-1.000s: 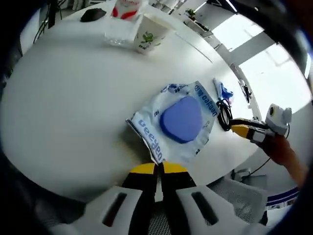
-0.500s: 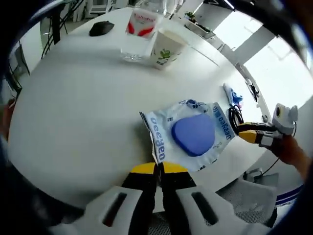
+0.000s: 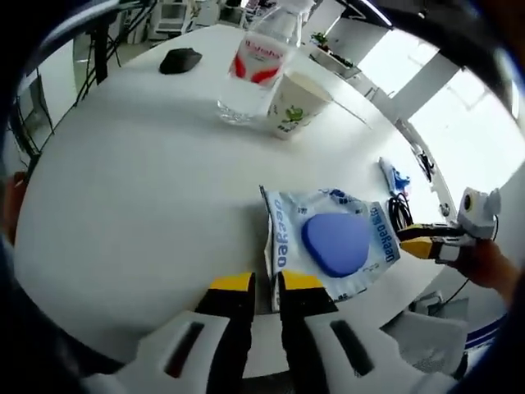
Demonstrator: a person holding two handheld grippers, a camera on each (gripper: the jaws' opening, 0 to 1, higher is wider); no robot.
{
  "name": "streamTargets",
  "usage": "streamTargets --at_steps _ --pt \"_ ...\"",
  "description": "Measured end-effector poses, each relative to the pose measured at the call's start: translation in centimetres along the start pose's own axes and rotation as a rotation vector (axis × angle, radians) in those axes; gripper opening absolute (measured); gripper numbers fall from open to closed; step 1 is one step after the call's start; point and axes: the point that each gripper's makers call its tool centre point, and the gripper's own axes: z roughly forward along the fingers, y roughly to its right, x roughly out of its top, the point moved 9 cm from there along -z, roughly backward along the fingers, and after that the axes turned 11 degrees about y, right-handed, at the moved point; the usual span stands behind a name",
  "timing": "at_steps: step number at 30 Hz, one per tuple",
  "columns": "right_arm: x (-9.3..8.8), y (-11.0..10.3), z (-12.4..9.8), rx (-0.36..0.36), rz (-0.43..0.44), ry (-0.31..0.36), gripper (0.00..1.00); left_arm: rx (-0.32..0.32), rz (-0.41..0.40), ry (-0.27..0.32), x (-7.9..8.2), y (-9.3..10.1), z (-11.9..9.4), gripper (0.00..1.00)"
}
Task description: Arrange the tabletop items into an orderly group along one side of the table until the central work area is clear of visible clutter.
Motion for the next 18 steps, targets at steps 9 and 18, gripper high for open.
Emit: streamTargets --at_steps 9,18 --pt "-0.5 -0.2 0.1 -0.003 0.06 0.006 0.2 -0.048 -0.025 0.007 -1.0 0.0 -0.7 0.11" --pt "-1.0 -0.5 0.3 0.0 0.118 0.012 0.17 -0.059 -0.043 -0.001 -1.8 -0.3 -0.6 0.08"
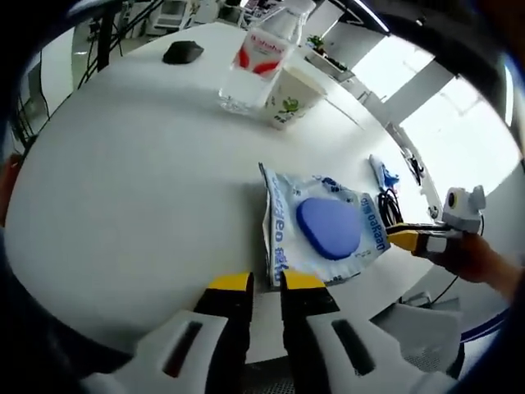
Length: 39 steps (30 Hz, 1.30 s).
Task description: Arrange the tabletop items into an orderly group along one side of the table until the central work area is clear of visible clutter.
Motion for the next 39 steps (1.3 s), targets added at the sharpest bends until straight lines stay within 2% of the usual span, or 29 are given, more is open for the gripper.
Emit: streamTargets --at_steps 12,16,23,32,39 --pt "-0.3 -0.3 0.3 0.006 0.028 0.005 0.11 -0.012 0.008 -0.008 -0.1 0.4 0.4 0.04" --pt "-0.1 -0.1 0.5 0.007 0.001 -0.001 0.04 -0.012 0.009 -0.005 0.2 0.6 0.5 0.01" --pt "0.4 0.6 -0.3 0.029 -0.025 0.022 0.0 -0.04 0.072 -0.012 1.0 2.1 0.9 0.0" --pt "1.9 3.0 -2.3 0.03 -0.015 0.071 0.0 -0.06 0.053 0.022 2.4 4.7 2.4 0.0" --pt "3.1 4.6 -3.6 0.038 -0.02 0.102 0.0 -0.055 0.019 0.075 3.3 6.7 3.4 0.0"
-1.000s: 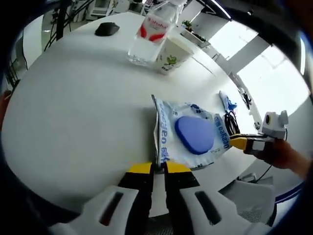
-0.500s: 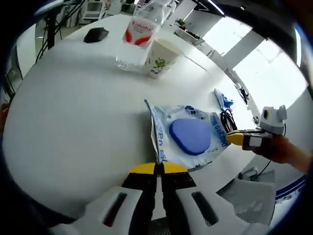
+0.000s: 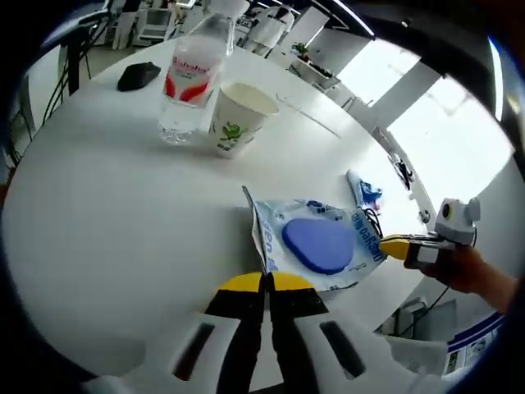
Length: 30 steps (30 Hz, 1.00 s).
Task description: Arrange the tabletop items into an orderly group along one side of the table until the central work area is clear of visible clutter.
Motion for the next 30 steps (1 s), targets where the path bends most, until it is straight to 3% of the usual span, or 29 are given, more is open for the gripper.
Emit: streamTargets --at_steps 9,19,30 --pt "0.5 0.6 -0.4 0.04 -0.038 0.004 0.0 0.047 -0.092 0.133 0.9 1.7 0.2 0.0" --pt "1.4 0.7 -1.3 -0.035 0.003 0.055 0.0 0.016 -0.096 0.113 1.1 2.6 1.5 0.0" --pt "2.9 1.1 -0.3 -0.093 0.048 0.104 0.0 -0.022 -0.146 0.116 4.0 1.7 4.3 0.0"
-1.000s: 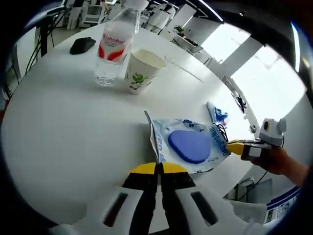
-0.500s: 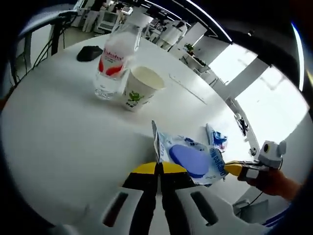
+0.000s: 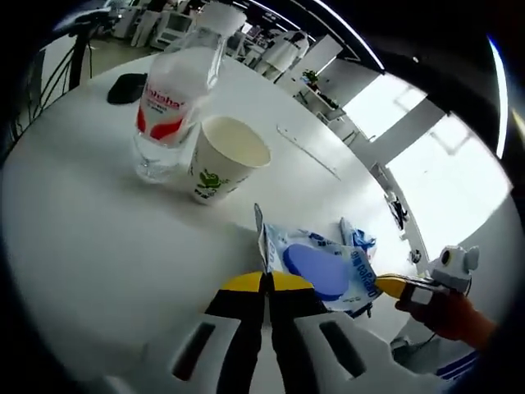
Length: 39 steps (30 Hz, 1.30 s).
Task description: Arrange the tabletop items into an orderly group along one side of the table until the central work area is clear of visible clutter.
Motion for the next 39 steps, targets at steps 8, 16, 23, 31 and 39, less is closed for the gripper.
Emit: streamTargets --at_steps 8,16,23,31,39 --pt "1.1 1.4 1.7 -0.033 0.003 -0.028 0.0 0.012 -0.074 0.01 0.7 -0.3 2.1 0.0" --pt "1.9 2.6 4.4 -0.051 0.031 -0.05 0.0 0.049 -0.082 0.013 1.1 -1.4 3.3 0.0" --pt "1.9 3.4 5.7 -0.078 0.044 -0.066 0.0 0.082 -0.091 0.015 0.8 -1.8 4.2 0.0" --pt "1.8 4.3 6.4 -0.086 0.04 -0.081 0.0 0.106 -0.139 0.039 0.9 -2.0 5.4 0.0" --pt "2.0 4.5 7.1 -0.089 0.043 -0.066 0.0 0.131 -0.209 0.108 1.0 -2.2 5.9 0.0"
